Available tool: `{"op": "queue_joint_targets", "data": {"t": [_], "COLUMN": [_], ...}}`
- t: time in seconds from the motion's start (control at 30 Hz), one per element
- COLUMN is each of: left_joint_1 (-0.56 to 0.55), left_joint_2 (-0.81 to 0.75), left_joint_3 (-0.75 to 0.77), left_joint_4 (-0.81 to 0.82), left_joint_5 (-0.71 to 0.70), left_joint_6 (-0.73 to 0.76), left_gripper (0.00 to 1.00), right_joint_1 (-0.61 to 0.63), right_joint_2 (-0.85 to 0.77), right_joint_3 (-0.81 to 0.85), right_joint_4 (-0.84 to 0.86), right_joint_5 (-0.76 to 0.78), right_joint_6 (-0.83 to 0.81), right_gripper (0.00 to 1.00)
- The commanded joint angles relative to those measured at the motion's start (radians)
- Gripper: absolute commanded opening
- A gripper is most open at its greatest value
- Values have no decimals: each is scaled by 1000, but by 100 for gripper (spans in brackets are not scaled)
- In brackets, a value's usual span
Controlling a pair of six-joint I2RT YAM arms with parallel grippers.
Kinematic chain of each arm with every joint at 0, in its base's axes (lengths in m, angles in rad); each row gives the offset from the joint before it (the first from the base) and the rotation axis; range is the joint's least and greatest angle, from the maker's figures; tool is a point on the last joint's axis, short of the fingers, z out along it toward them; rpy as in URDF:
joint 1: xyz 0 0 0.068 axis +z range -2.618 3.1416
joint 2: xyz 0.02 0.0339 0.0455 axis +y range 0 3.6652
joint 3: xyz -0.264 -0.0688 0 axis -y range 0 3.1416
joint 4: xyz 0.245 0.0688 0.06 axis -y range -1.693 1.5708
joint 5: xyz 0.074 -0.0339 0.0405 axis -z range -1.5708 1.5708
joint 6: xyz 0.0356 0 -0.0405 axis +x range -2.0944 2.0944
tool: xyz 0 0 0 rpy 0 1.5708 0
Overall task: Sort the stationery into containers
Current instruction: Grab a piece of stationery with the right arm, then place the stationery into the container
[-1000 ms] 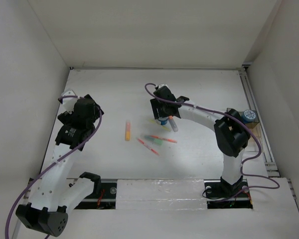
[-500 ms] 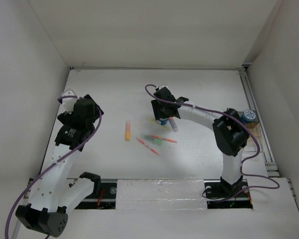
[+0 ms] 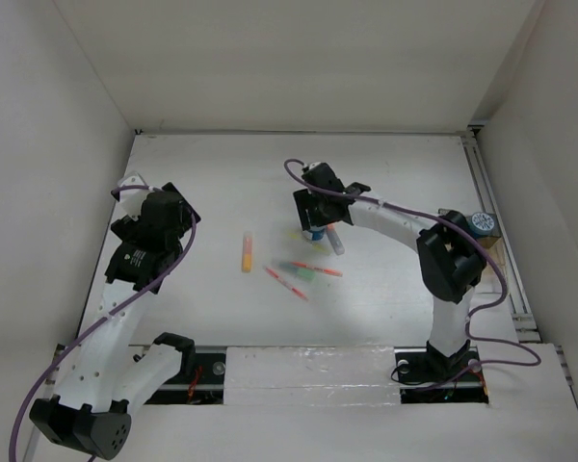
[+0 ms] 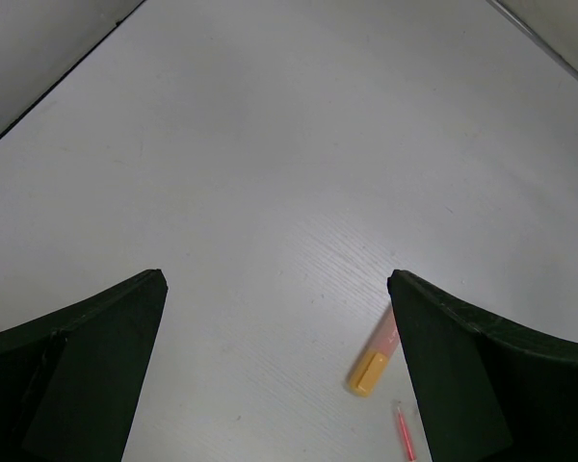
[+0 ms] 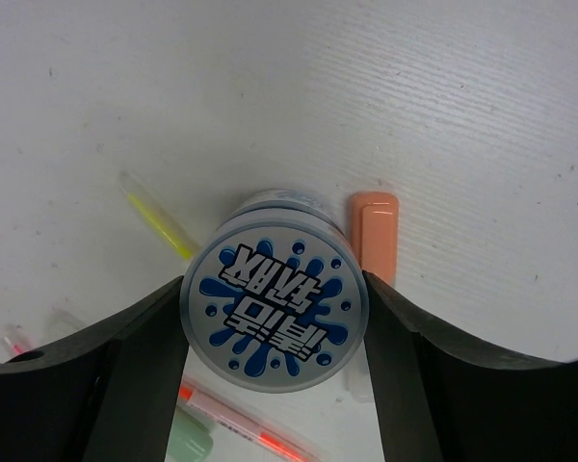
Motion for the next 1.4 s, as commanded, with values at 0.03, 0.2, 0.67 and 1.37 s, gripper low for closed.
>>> {"op": "queue_joint_targets", "data": {"t": [0.03,0.2,0.67,1.37], "left_joint_1": [6,6,6,6], "left_joint_2": [-16,-16,-16,-23], "left_joint_3": [-5,-5,-5,-16], "left_joint_4": [24,24,34,74], "left_joint_5": [0,0,20,90], "left_joint_6": [13,23,23,53], "left_gripper": [100,100,100,100], "right_joint_1": [-86,-260,-924,-938], "right_joint_2": [-186,-338,-591,-518], "right_joint_3": [66,-4,-305,-345], "right_joint_4": [14,5,34,111], "right_joint_5": [-96,-108,-101,-96], "right_joint_6": [-25,-43,76,76], "right_gripper": [0,0,0,0]}}
